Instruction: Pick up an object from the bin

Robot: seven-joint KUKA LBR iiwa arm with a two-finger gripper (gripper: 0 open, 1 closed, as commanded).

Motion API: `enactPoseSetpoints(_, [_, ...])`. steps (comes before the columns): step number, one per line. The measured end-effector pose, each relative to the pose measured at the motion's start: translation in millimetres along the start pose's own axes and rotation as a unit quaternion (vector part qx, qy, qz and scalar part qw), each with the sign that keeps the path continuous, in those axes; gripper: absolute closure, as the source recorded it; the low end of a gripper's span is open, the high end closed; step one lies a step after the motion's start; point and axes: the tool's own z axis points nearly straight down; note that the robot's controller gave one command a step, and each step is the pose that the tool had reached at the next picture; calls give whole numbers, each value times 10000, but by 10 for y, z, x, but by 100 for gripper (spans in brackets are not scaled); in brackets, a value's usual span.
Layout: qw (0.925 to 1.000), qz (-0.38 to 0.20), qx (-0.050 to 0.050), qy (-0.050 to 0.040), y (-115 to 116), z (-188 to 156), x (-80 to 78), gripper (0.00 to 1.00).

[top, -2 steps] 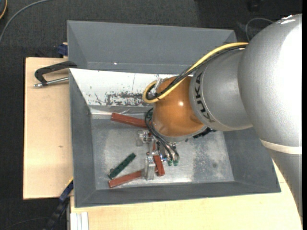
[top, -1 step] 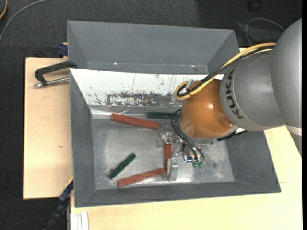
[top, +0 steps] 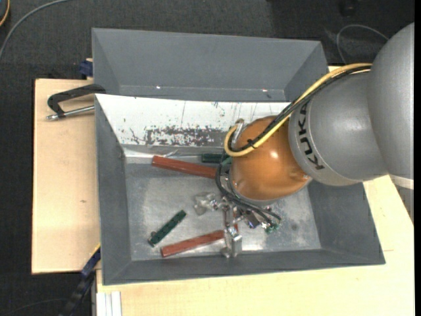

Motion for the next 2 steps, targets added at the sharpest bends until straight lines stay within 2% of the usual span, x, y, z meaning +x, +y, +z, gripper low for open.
enactPoseSetpoints(1, [10000, 16, 0, 6, -8, 3, 6, 100])
enactPoseSetpoints(2, [9999, -159, 22, -63, -27, -1464, -293, 100])
